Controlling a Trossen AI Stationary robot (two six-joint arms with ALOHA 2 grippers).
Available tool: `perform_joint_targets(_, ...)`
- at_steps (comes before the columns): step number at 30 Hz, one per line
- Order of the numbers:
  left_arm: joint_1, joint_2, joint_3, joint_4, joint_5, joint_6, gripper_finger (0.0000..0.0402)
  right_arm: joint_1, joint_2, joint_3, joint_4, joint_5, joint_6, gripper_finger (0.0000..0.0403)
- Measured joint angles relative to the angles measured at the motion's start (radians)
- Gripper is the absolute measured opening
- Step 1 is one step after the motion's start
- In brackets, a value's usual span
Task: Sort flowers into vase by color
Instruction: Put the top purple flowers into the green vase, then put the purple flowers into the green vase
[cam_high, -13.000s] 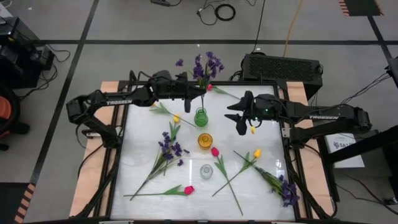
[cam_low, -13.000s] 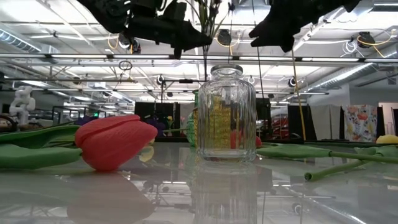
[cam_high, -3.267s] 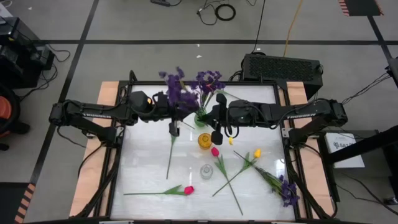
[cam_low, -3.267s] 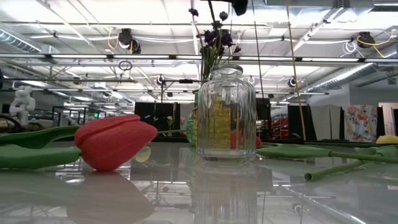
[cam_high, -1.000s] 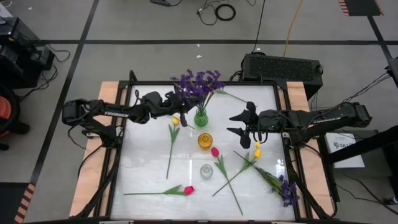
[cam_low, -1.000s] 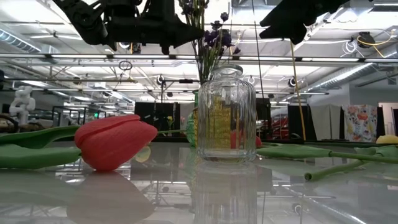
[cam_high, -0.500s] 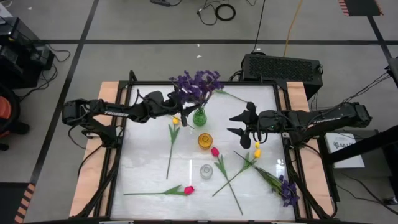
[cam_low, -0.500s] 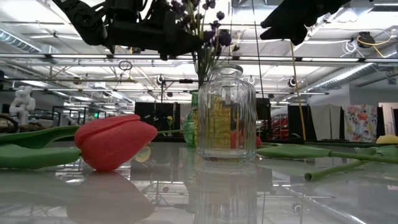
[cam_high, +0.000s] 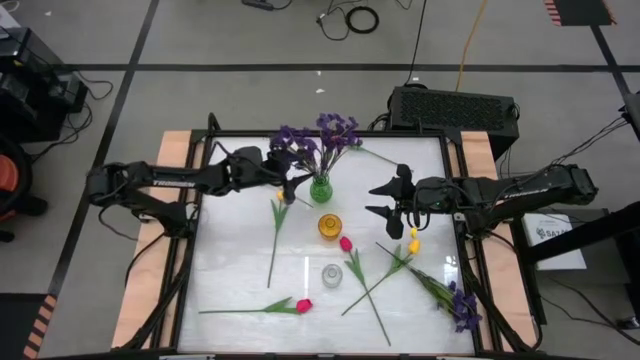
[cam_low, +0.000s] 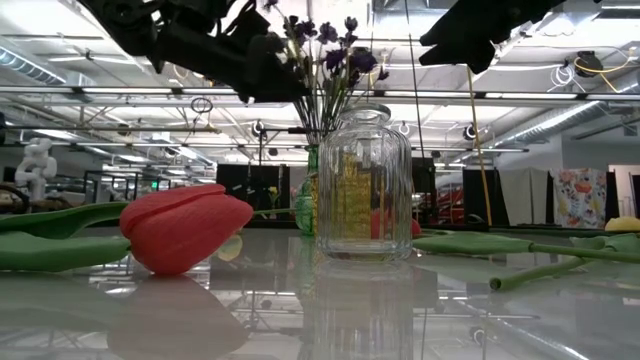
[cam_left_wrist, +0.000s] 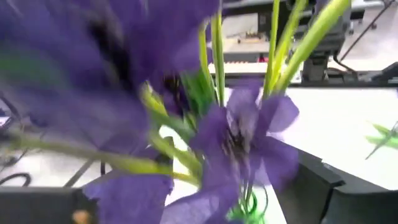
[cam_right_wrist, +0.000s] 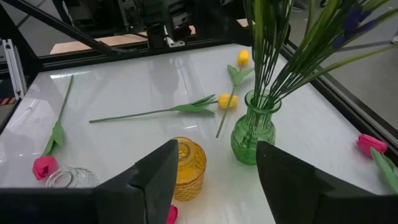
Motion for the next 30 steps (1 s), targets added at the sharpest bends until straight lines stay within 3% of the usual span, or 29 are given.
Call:
perform_joint_targets(9, 0.000, -0.169, 0.000, -0.324, -0.139, 0.000, 0.0292, 0.051, -0.010, 0.001, -0.039, -0.003, 0.018, 0.0208)
perform_joint_targets(15, -0.001, -0.305, 0.001, -0.519, -0.184, -0.055, 0.0293, 0.113, -0.028, 0.018, -0.212, 0.002, 0.204, 0.0208)
perform_joint_targets(25, -0.085, -0.371, 0.001, -0.619, 0.002, -0.134, 0.0293, 0.299, -0.023, 0.018, -0.481, -0.024, 0.666, 0.0208)
perform_joint_targets(30, -0.151, -0.366, 0.001, -0.598, 0.008, -0.134, 0.0293, 0.420, -0.002, 0.019, -0.569, -0.100, 0.894, 0.0208)
